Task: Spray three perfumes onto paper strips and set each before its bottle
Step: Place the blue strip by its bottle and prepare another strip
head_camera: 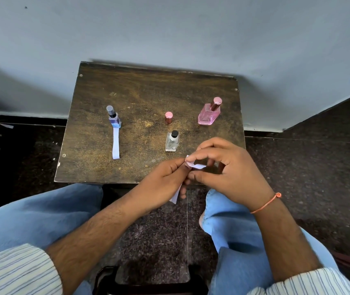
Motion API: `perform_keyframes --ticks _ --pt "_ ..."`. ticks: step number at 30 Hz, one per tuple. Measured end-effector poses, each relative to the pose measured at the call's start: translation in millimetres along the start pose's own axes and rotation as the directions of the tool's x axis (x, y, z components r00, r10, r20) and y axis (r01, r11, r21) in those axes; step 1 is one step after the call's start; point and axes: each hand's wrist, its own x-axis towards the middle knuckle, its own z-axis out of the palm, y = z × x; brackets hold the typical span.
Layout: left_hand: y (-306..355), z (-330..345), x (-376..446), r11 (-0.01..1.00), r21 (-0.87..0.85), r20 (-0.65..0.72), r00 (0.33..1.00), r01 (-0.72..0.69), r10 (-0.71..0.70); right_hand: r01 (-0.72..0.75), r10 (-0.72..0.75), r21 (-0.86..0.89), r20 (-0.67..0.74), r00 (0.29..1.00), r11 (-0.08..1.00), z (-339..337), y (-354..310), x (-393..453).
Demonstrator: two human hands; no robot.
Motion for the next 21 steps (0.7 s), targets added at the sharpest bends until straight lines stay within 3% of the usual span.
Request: perform_keyframes --ticks 8,21 --pt "4 -1 -2 0.999 -0.048 0.043 0.999 0.019 -0.017 -0.031 0.030 0.000 -0.101 0.994 1.000 0 3 1" --pt "9 -1 -2 0.977 -0.190 0.049 0.995 0.098 -0.090 -0.057 0.053 -0.050 -0.078 0.995 0.997 9 6 3"
